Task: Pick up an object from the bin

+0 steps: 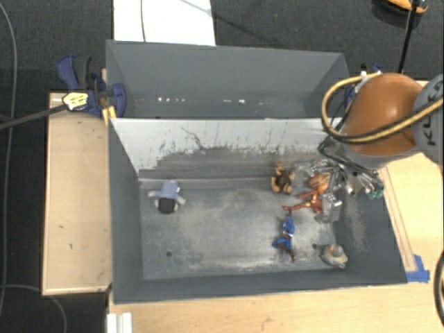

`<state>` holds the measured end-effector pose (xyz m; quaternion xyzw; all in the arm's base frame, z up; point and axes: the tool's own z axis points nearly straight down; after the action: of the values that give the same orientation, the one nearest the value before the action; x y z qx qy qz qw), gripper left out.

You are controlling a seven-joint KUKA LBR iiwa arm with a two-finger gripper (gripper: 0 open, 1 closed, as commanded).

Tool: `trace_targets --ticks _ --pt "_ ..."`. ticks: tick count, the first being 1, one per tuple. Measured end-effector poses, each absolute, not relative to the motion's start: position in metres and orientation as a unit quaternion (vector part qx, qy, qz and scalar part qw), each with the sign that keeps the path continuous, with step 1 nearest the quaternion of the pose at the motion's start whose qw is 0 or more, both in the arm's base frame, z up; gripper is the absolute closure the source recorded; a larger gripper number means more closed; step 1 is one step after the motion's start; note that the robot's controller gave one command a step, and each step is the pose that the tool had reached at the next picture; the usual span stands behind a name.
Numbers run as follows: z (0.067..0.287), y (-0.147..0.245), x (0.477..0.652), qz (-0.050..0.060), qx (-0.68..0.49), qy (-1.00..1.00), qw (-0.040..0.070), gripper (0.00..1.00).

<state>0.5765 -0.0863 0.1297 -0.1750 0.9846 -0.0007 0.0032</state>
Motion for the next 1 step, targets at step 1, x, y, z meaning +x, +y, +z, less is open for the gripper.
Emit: trace_targets --ticks 1 --pt "0.1228 -0.0797 0.5762 0.0 -0.181 0.983 0.003 0.0"
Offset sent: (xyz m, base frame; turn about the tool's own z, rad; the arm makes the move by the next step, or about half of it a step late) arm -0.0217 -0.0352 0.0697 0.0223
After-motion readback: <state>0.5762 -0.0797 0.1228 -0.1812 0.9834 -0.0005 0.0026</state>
